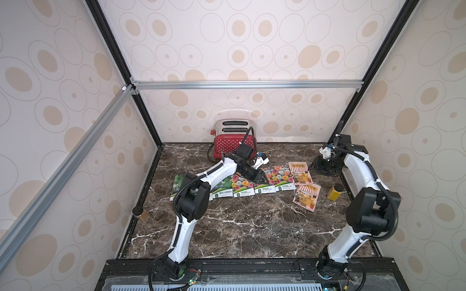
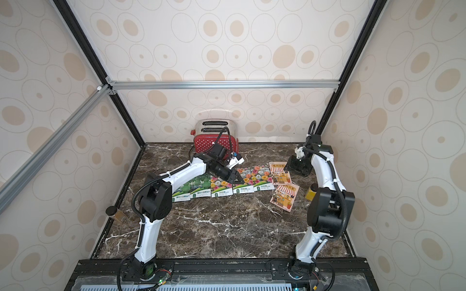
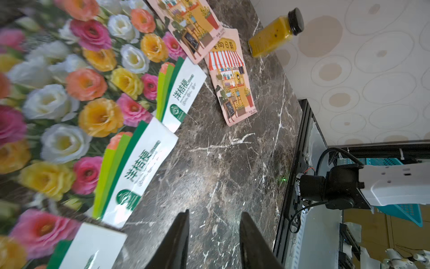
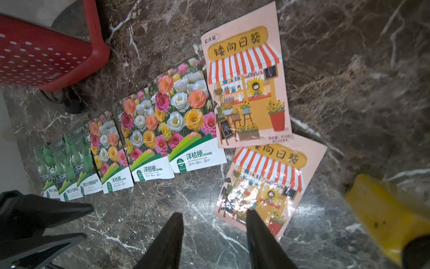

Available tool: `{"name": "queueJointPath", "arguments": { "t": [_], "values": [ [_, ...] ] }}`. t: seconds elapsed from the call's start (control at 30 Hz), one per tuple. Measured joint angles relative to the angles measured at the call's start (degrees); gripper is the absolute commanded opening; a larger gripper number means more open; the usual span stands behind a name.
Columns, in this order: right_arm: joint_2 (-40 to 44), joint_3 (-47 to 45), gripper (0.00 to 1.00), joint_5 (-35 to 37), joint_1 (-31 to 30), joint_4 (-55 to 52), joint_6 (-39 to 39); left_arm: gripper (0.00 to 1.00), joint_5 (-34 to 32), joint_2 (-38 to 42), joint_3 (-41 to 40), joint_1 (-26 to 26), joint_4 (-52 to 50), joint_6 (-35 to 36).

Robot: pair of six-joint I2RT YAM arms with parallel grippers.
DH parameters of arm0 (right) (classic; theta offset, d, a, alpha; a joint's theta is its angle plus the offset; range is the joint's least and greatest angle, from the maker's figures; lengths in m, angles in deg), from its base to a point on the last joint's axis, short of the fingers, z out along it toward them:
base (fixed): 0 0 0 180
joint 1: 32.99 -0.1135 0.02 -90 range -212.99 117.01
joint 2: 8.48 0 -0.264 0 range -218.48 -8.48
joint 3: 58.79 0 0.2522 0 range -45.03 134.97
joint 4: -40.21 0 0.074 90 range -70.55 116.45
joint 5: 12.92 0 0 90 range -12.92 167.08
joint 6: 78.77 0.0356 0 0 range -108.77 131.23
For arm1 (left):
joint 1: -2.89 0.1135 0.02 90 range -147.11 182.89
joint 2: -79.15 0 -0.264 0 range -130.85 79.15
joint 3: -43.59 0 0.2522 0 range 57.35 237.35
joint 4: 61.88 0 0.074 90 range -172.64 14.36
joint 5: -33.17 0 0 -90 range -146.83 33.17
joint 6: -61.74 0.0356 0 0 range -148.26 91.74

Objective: Arrange the seed packets in a row
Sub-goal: Pick up the seed packet from the center of the board.

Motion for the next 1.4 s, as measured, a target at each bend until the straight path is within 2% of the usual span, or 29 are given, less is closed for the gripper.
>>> {"name": "queueJointPath", "arguments": {
  "t": [0.2, 0.33, 0.6, 0.87, 1.2, 1.4],
  "values": [
    [3.3, -16.9, 0.49, 1.9, 1.2, 5.6, 3.5, 0.36, -3.7, -7.0, 8.9, -6.3, -0.4, 0.0],
    [3.5, -23.1, 0.49, 2.9, 3.5, 8.2, 5.0, 0.36, -6.1, -10.1, 12.2, -9.2, -0.5, -0.1],
    [3.7, -27.3, 0.50, 2.8, 5.5, 14.0, 6.6, 0.36, -9.0, -14.1, 15.6, -11.5, -0.9, -0.9],
    [3.7, -31.4, 0.51, 3.6, 7.2, 18.2, 8.8, 0.37, -11.7, -19.7, 21.9, -11.6, -1.0, -2.3],
    [3.6, -33.0, 0.51, 4.0, 9.3, 21.6, 9.9, 0.39, -14.7, -24.7, 27.0, -13.0, -0.7, -5.0],
    [2.5, -33.1, 0.51, 2.5, 9.4, 23.7, 10.3, 0.39, -15.3, -25.1, 27.1, -13.4, -0.2, -5.9]
  ]
}}
